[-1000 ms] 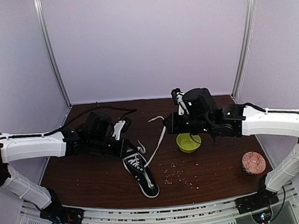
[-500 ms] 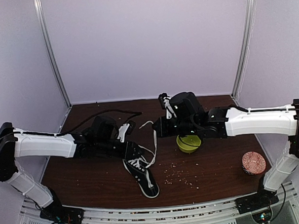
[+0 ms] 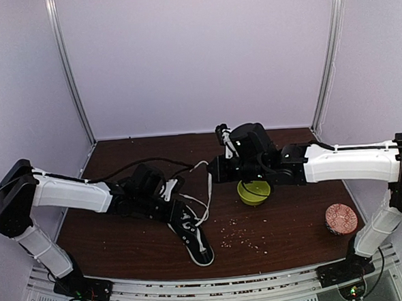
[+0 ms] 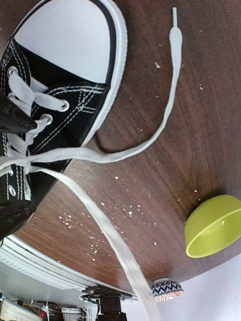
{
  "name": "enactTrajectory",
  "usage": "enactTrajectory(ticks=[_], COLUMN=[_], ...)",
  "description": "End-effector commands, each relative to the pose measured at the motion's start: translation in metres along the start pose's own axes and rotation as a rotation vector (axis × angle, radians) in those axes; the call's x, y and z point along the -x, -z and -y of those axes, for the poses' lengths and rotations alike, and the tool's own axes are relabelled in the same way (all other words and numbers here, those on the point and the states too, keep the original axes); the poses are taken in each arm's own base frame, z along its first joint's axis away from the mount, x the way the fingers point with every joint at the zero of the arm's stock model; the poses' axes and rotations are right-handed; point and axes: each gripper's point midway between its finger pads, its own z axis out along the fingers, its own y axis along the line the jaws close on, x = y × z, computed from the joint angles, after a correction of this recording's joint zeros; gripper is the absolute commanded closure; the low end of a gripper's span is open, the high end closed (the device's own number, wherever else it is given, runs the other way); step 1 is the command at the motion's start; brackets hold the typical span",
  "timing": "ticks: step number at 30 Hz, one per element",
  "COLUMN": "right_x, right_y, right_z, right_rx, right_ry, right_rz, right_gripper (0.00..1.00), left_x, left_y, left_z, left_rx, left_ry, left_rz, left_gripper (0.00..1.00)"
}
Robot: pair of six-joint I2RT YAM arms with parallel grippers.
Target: Tie the shoes
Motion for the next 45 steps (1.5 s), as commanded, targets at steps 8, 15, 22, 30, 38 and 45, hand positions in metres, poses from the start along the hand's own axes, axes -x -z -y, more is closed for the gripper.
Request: enactTrajectory(ticks=[8, 15, 22, 30, 38, 45], right_x=[0.015, 0.019, 0.031, 0.04, 0.038, 0.037], right_y=[0.014, 0.016, 0.016, 0.013, 0.011, 0.01], right_z=[0.009, 0.005, -0.005, -0.014, -0.016, -0.017], right_rx=[-0.023, -0.007, 0.01, 0.029, 0.046, 0.052], right_ry=[-0.021, -0.029, -0.029, -0.029, -0.036, -0.038], right_rz=[0.063, 0.064, 0.08, 0.09, 0.081, 0.078], right_gripper=[1.0, 1.0, 1.0, 1.0, 1.0, 1.0], left_x=[-0.005, 0.004, 0.011, 0.017, 0.03, 0.036], left_y=[-0.001, -0.007, -0.012, -0.02, -0.023, -0.025], left_z=[0.022, 0.033, 0.04, 0.042, 0.043, 0.044], left_rx=[-0.107, -0.177, -0.208, -0.204, -0.176, -0.163], left_ry=[0.068, 0.072, 0.036, 0.0, -0.03, -0.043], left_rz=[-0.015, 0.015, 0.017, -0.004, 0.01, 0.003], left_gripper=[0.66, 0.69, 0.69, 0.69, 0.71, 0.82])
